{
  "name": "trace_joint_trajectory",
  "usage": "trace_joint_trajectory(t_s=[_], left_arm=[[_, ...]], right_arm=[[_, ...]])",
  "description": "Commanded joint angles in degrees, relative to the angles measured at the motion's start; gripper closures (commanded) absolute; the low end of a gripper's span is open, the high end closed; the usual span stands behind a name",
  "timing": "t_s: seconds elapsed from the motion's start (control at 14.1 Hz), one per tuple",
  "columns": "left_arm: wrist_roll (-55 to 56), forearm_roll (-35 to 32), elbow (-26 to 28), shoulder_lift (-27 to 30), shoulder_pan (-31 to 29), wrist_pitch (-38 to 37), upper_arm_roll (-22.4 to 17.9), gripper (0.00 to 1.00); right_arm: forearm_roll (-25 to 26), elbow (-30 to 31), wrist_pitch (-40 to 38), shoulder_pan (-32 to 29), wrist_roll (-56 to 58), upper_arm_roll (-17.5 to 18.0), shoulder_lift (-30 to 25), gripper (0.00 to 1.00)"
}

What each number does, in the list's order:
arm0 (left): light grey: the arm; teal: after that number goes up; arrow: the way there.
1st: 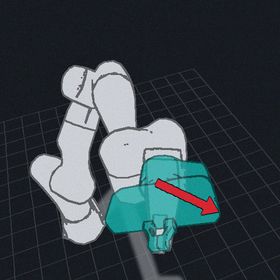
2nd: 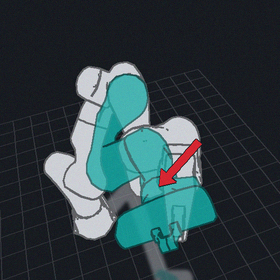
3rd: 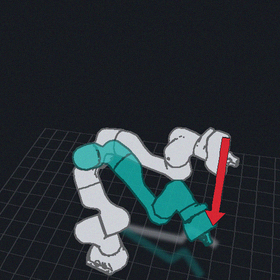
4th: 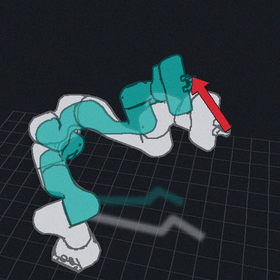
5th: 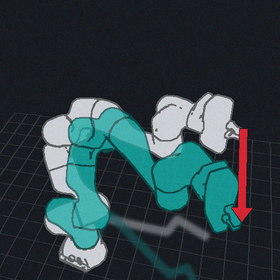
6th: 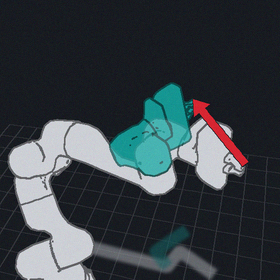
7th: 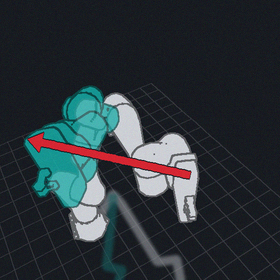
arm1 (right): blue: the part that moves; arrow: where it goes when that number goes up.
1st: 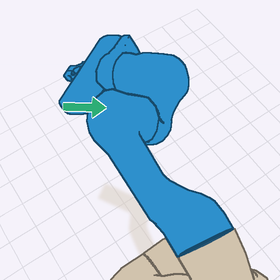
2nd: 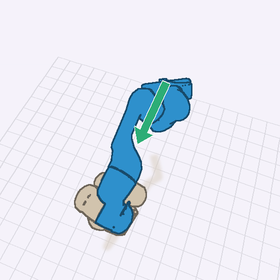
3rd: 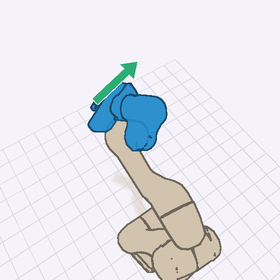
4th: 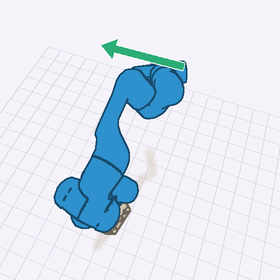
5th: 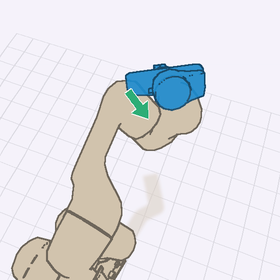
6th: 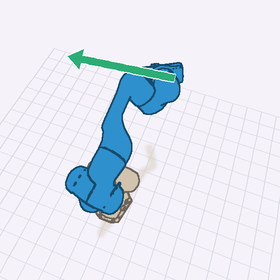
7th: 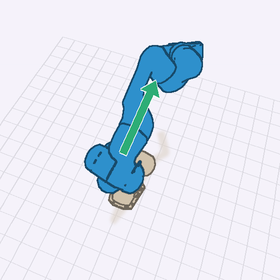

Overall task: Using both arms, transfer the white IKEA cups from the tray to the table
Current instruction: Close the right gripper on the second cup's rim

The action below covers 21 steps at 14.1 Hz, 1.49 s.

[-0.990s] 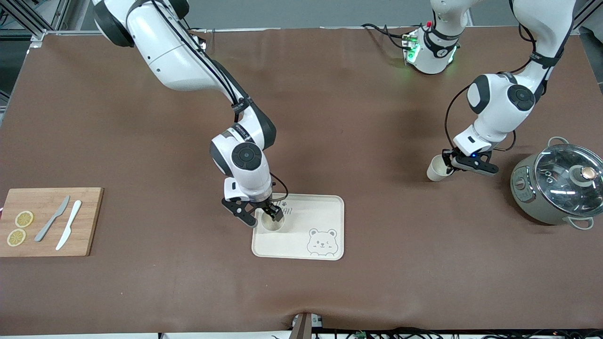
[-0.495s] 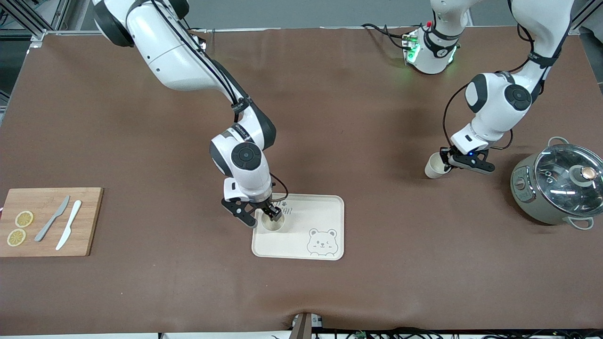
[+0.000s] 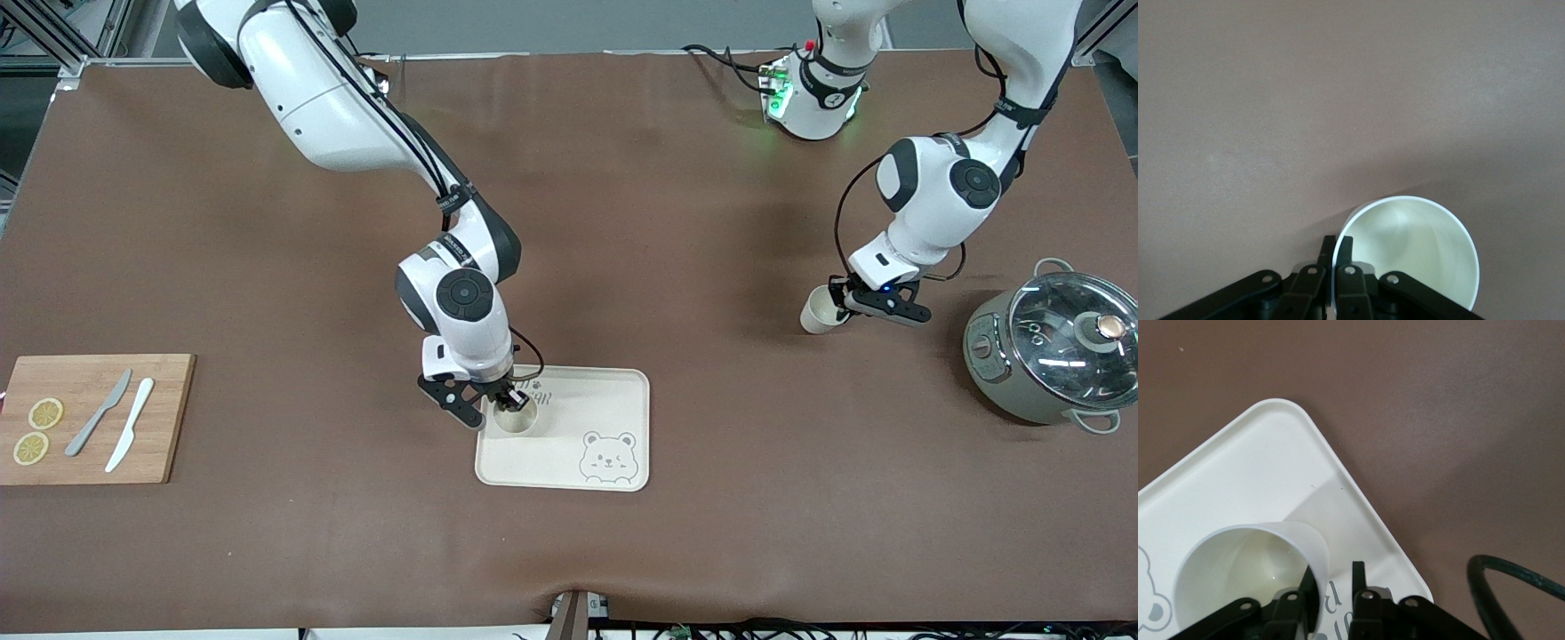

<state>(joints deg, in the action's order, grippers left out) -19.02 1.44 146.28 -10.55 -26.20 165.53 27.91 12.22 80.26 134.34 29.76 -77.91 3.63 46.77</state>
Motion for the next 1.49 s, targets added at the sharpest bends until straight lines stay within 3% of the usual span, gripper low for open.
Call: trace_joint_trajectory(t_s=[0.0,0.07,0.14,0.21,0.28,0.92,1.2,1.41], left_arm=[[-2.0,1.6,1.2,1.5,-1.0,0.7,1.1,1.0],[-2.3,1.6,1.2,1.5,-1.0,0.8,1.1,0.77],[-2.3,1.6,1.1,1.5,-1.0,0.8,1.1,0.61],[-2.3,1.5,1.0,1.5,-1.0,0.7,1.1,0.5],[-2.3,1.5,0.9,1.5,-1.0,0.8,1.1,0.47],[-2.1,1.6,0.1,3.1,-0.9,0.0,1.3,0.47],[-1.8,3.9,-1.8,5.6,-0.9,-6.2,2.0,0.47],[-1.8,6.7,-3.2,9.1,-0.7,-11.7,2.8,0.47]], right_arm=[[1.4,-1.2,-0.3,0.5,-1.4,-0.4,0.6,0.95],[1.4,-1.2,-0.3,0.6,-1.4,-0.5,0.6,0.96],[1.4,-1.2,-0.3,0.5,-1.4,-0.4,0.6,1.0],[1.4,-1.2,-0.3,0.5,-1.4,-0.5,0.6,1.0],[1.4,-1.2,-0.3,0.6,-1.4,-0.5,0.6,1.0],[1.4,-1.2,-0.7,0.7,-1.5,-0.5,0.2,1.0],[0.9,-1.3,-1.7,0.9,-1.2,-0.2,-1.6,1.0],[0.4,-1.5,-7.0,0.7,-0.8,0.3,-4.7,1.0]])
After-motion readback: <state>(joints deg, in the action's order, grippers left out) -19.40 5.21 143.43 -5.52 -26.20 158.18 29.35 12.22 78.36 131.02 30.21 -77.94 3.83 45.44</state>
